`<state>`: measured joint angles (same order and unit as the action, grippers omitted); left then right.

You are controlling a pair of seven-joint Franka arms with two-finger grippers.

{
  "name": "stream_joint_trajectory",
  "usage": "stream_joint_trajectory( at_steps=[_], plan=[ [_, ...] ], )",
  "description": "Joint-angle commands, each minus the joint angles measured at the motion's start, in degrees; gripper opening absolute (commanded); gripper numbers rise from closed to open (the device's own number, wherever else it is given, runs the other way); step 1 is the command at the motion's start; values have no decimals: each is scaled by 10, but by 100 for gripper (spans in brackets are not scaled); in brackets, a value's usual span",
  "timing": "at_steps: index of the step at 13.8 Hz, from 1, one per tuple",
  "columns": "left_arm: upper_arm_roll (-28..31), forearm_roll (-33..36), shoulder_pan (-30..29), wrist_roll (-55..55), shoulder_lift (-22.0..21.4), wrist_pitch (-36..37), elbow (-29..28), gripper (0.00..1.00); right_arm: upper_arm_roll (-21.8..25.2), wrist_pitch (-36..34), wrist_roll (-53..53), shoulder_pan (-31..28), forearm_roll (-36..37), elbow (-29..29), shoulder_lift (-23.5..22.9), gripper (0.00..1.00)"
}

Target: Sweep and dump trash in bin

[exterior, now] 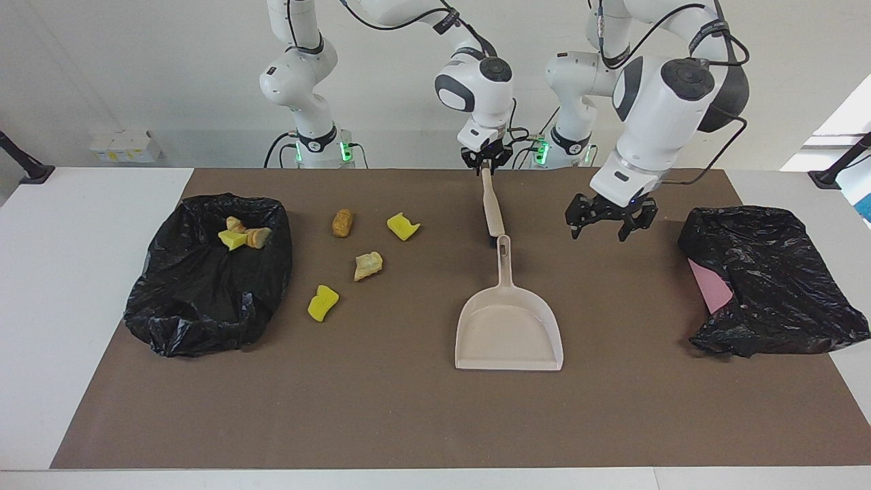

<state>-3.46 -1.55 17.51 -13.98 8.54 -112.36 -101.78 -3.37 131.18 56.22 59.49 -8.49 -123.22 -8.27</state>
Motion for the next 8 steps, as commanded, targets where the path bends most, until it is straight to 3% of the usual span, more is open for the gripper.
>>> stream_joint_trajectory(
  at_steps=[1,5,8],
  plan=[
    [10,-4,42,-28,31,-54,-18,100,-1,-5,27,-7,13,-7,30,0],
    [9,-4,86,-40,36,-150,-96,100,-1,-55,131,-5,73,-16,55,0],
    [9,-4,103,-42,36,-167,-114,100,-1,-65,175,-9,98,-75,108,0]
  ],
)
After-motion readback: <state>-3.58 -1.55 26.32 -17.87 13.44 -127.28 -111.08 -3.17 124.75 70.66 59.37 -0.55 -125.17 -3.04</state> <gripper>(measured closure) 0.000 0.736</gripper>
